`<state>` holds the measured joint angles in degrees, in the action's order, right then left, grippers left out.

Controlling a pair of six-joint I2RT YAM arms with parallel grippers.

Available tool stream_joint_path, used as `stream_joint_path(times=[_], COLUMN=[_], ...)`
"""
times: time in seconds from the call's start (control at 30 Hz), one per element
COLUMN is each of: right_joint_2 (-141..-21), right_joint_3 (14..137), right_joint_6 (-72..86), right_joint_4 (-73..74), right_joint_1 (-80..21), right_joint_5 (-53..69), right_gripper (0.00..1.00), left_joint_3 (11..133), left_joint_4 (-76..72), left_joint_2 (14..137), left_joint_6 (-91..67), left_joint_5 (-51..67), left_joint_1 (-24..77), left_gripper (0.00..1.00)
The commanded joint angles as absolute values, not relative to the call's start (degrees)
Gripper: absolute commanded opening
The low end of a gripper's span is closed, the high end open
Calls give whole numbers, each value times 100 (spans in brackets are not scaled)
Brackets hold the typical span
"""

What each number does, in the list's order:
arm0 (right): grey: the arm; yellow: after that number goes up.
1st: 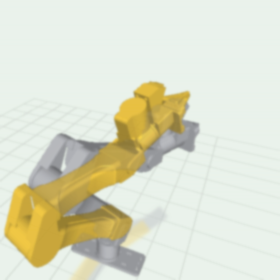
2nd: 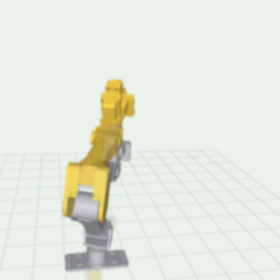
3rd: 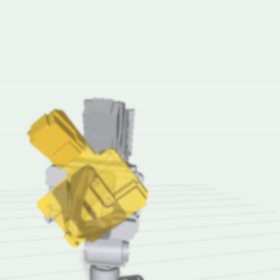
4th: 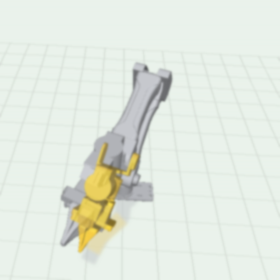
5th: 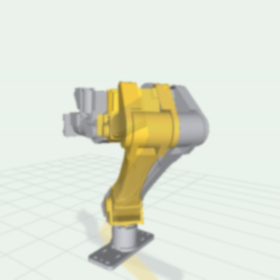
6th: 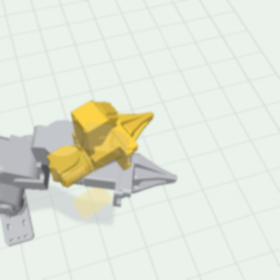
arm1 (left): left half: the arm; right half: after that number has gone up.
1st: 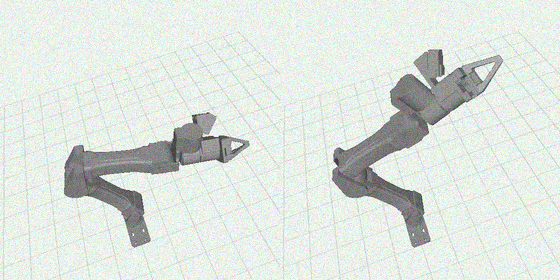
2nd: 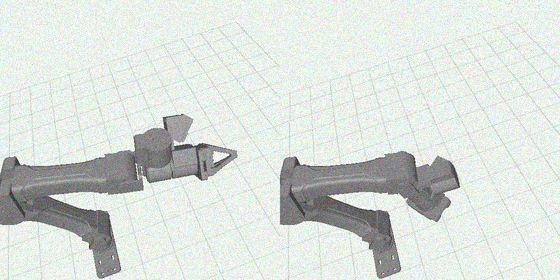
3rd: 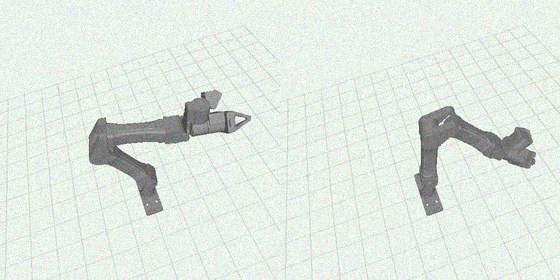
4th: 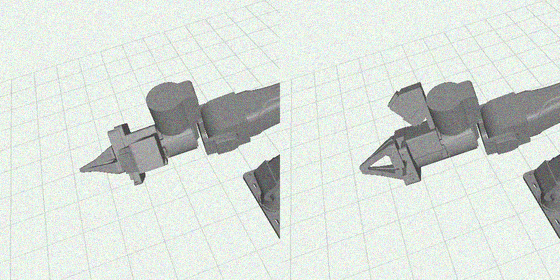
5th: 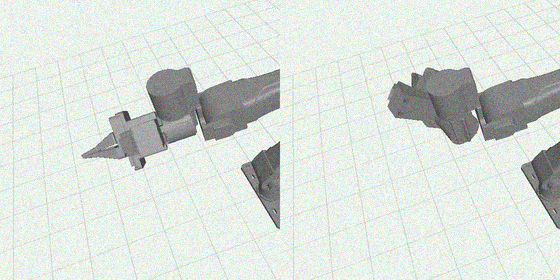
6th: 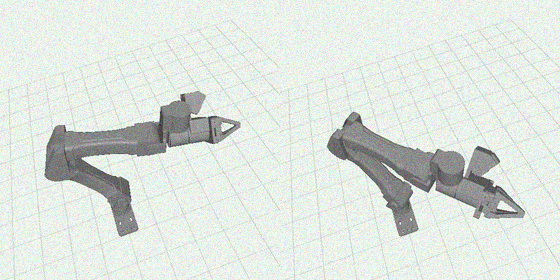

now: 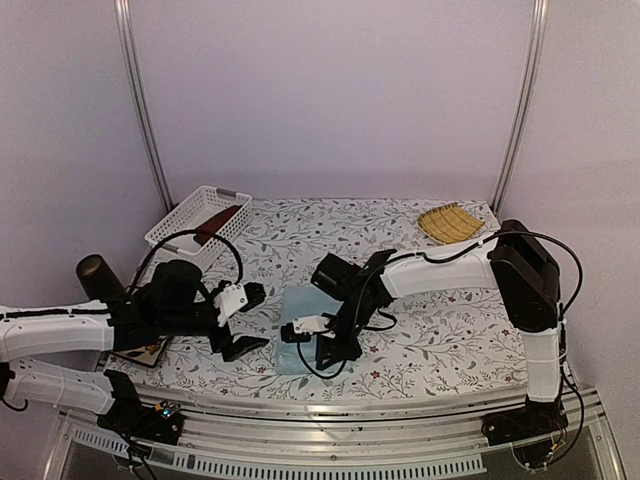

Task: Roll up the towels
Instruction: Roll the towel at the center of the board.

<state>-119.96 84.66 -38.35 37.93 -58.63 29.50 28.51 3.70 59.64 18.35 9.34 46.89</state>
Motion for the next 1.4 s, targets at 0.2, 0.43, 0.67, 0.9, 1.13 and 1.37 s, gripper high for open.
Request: stream_joint_path(times=[0.2,0.43,0.67,0.9,1.13,1.37], right_joint_2=[-12472,-12678,-12716,-12717,-12687,-12673], right_joint_3=[8836,9075,9097,9101,9032,9016], right_joint_6=[-3611,-3534,-3533,-3542,-3560,-3555], right_joint_4=[4511,4595,4601,4605,4580,4543], right_joint_1=[-5599,-5528,-5518,-5509,-5509,-5478], right_joint_5=[3834,3908,3937,3962,3939,3938], right_gripper=[2,2,2,2,2,2], left_joint_3=[2470,2511,2483,2595,2572,2424], left_joint_4=[17,90,-114,-525,-921,-1111], left_joint_2=[5928,6419,6940,7699,7737,7588], left_joint_6=[2944,3182,3300,3300,3188,3128], left_joint_5=[335,-57,-457,-1274,-1360,-842], left_joint_1=[5534,6172,6771,7021,7042,7049], left_gripper=[90,77,76,77,77,78])
